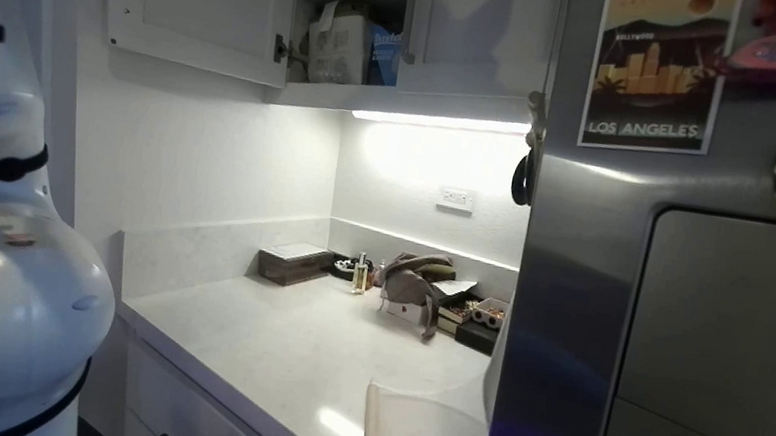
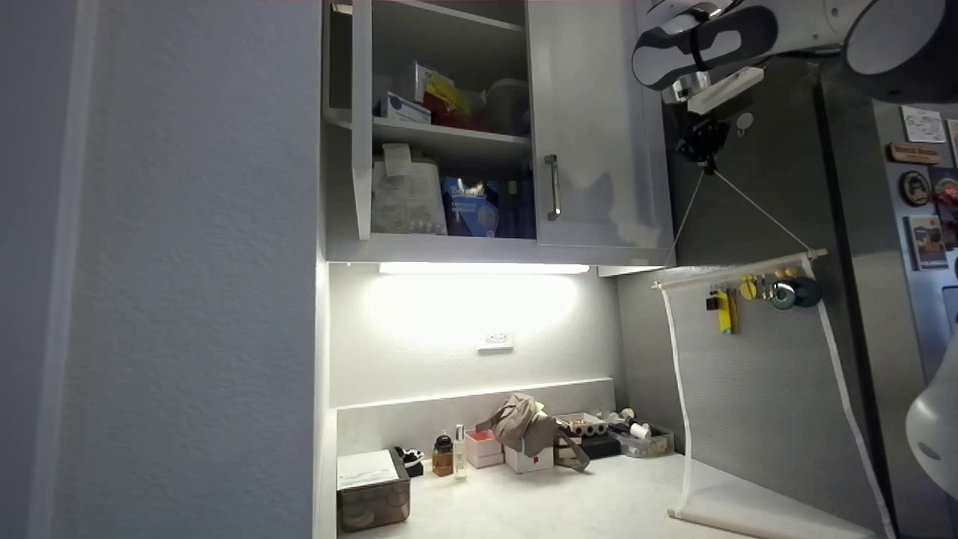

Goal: Close the right cabinet door then hang the white net on the hanger on the side of the fridge

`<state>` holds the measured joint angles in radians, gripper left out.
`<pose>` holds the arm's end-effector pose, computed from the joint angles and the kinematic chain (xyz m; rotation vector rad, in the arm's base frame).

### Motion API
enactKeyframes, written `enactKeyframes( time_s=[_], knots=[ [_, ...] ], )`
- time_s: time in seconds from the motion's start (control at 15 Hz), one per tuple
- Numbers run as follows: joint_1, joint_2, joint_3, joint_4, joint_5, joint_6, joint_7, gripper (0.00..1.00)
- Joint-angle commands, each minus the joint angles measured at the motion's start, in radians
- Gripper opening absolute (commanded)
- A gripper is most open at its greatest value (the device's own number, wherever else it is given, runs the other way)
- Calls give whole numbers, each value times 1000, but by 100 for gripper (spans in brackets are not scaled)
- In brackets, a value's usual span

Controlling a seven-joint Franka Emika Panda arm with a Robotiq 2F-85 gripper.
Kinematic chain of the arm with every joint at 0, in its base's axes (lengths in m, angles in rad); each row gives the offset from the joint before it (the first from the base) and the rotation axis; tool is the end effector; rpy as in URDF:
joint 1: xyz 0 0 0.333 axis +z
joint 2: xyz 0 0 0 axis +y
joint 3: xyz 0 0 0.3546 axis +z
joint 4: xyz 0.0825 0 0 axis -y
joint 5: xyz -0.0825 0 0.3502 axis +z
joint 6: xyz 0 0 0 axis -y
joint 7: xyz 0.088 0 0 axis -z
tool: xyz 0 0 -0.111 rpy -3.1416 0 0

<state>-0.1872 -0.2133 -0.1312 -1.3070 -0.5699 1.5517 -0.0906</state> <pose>0.3563 -0.1963 0.8837 2.4568 -0.4694 0.4232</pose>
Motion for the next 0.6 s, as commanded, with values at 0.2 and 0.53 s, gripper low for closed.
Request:
enactKeyframes(
  time_s=[0.2,0.53],
  knots=[
    [-1,110,2,286,-12,-156,5,0],
    [-8,160,7,436,-56,-314,21,0]
  ],
)
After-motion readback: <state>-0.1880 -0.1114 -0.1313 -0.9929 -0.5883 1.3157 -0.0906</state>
